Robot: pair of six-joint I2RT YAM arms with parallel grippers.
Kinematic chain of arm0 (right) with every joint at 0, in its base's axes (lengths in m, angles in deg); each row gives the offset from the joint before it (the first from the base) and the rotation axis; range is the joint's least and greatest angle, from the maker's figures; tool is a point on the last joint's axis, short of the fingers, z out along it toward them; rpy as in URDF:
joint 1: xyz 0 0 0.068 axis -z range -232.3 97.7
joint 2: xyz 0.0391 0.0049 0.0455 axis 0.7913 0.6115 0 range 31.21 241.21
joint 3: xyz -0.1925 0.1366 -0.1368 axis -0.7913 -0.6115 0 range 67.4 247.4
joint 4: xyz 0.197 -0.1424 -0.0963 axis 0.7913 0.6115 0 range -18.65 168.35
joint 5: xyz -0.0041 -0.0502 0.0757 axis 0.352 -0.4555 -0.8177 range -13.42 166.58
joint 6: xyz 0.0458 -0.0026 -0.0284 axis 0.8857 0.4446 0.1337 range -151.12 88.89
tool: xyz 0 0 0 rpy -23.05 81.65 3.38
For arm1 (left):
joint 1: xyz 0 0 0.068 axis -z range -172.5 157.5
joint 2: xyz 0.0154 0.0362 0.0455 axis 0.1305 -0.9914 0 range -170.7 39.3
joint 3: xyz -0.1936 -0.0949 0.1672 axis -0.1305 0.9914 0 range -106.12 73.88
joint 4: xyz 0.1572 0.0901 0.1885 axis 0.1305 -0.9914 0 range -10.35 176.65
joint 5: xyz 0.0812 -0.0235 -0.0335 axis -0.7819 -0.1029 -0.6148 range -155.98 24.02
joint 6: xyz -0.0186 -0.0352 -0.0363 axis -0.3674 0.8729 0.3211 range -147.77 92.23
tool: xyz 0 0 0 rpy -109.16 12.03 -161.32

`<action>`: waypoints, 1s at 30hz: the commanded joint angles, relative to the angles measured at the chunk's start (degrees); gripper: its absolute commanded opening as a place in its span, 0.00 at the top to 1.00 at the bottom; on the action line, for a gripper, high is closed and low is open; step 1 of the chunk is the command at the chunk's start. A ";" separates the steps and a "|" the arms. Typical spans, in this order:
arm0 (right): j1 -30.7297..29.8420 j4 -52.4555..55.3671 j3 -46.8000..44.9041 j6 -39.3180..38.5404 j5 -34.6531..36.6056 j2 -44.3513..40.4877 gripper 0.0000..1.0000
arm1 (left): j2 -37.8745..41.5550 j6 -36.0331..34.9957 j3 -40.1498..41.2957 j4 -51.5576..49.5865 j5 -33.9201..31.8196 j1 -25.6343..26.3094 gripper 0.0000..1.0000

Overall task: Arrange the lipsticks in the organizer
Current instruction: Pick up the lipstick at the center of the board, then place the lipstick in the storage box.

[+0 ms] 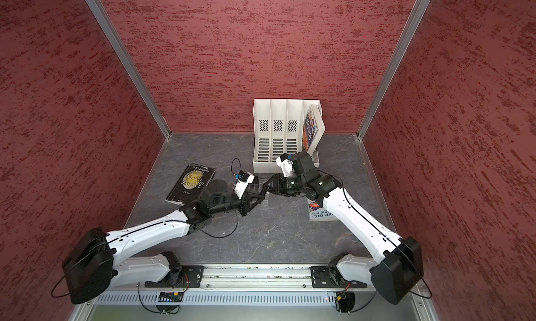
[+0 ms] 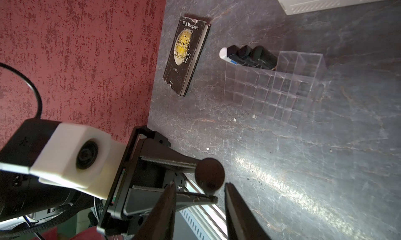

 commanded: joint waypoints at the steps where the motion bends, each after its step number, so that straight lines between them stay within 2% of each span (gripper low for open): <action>1: -0.86 0.91 1.37 -0.06 1.26 0.66 0.60 | -0.53 -1.26 -1.68 1.68 0.55 0.49 0.85; 6: -0.86 -0.99 0.50 1.73 1.86 1.83 0.60 | -0.76 -1.37 -2.05 1.45 0.46 0.84 0.85; 13: -0.85 -3.37 0.15 4.09 2.19 4.21 0.72 | -0.59 -1.78 -2.23 0.64 -0.32 1.06 0.81; 14: -0.83 -3.93 -0.01 4.54 2.48 4.34 0.75 | -0.51 -1.83 -2.28 0.44 -0.58 1.14 0.78; 17: -0.81 -6.57 -0.85 6.22 4.88 4.61 0.82 | 0.38 -1.05 -2.67 -1.83 -2.58 1.07 0.49; 20: -0.58 -9.17 -1.64 7.27 11.83 5.22 0.86 | 3.98 0.85 -2.35 -5.90 -6.66 -0.01 0.31; 22: -0.73 -10.74 -1.69 6.57 18.49 6.23 0.88 | 6.94 3.24 -0.74 -7.87 -9.55 -2.28 0.24; 26: -5.65 -18.00 -1.80 -1.59 33.97 8.91 0.92 | 11.16 8.83 0.93 -17.77 -18.47 -10.09 0.22; 28: -8.76 -19.54 0.02 -7.73 41.04 11.67 0.92 | 12.37 11.22 1.37 -23.95 -19.83 -15.48 0.22; 30: -10.34 -20.81 1.67 -11.47 45.99 15.51 0.94 | 13.92 12.09 3.30 -24.14 -18.50 -19.24 0.23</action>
